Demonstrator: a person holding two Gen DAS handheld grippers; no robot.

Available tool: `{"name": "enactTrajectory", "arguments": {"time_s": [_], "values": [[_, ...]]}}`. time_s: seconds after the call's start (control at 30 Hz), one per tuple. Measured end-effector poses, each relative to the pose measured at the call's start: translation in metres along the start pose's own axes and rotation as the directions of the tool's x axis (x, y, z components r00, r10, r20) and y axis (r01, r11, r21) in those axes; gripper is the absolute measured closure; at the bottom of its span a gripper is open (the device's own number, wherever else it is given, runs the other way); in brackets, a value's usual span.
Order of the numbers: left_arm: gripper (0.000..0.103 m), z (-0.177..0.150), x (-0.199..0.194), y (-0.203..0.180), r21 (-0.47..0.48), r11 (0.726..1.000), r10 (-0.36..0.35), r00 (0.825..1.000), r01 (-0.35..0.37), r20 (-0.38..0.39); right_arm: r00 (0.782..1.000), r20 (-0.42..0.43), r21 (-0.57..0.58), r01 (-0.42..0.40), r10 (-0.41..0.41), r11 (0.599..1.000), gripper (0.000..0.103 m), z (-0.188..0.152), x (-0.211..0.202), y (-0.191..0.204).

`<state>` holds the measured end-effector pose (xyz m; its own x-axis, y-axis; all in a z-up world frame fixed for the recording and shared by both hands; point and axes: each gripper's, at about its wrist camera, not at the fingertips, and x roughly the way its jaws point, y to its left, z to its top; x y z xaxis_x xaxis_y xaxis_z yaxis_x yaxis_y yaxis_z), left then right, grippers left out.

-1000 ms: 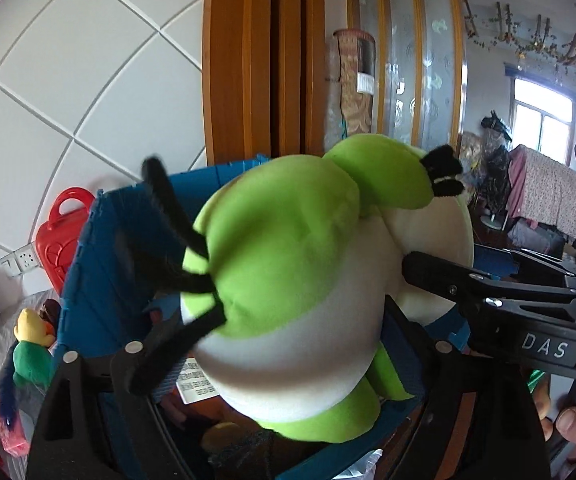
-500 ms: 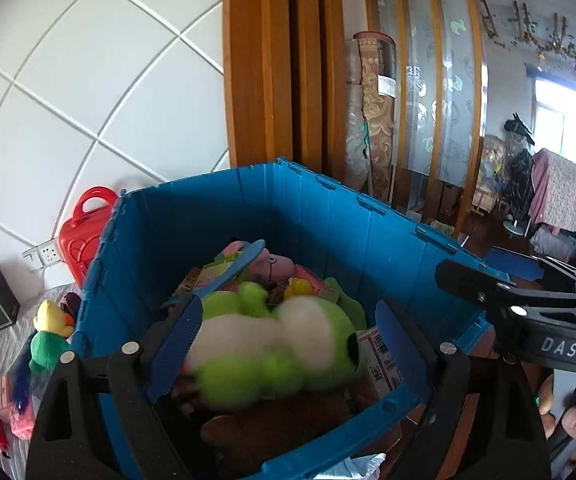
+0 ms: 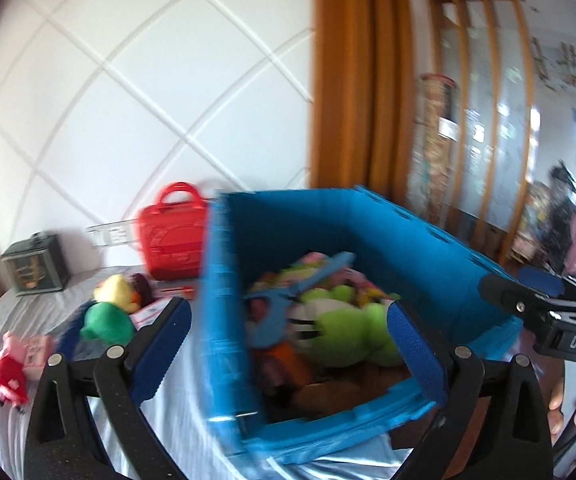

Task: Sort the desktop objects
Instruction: 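Open both grippers to drop the frog into the crate and withdraw, then move both grippers toward the pink pig plush in the red dress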

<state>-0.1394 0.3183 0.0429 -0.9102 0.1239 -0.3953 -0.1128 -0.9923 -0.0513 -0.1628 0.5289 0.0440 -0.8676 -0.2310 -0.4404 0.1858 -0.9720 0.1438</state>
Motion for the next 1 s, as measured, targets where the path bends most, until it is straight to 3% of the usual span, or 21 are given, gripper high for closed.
{"name": "enactTrajectory", "arguments": {"time_s": [0.23,0.6,0.73,1.0], "values": [[0.002,-0.013,-0.024,0.095,-0.089,0.981,0.175,0.985,-0.173,0.01,0.991,0.017,-0.093,-0.129,0.131,0.987,0.0,0.011,0.018,0.085],[0.002,-0.067,-0.043,0.303,-0.199,0.907,0.357,0.928,-0.371,-0.104,0.954,-0.069,-0.194,-0.301,0.293,0.934,0.0,0.0,0.085,0.274],[0.002,-0.088,-0.044,0.397,-0.214,0.884,0.385,0.906,-0.417,-0.176,0.947,-0.132,-0.16,-0.31,0.291,0.937,0.0,-0.014,0.125,0.337],[0.002,-0.126,-0.023,0.521,-0.25,0.84,0.394,0.858,-0.482,-0.329,0.932,-0.299,-0.124,-0.249,0.203,0.961,0.0,-0.053,0.2,0.41]]}}
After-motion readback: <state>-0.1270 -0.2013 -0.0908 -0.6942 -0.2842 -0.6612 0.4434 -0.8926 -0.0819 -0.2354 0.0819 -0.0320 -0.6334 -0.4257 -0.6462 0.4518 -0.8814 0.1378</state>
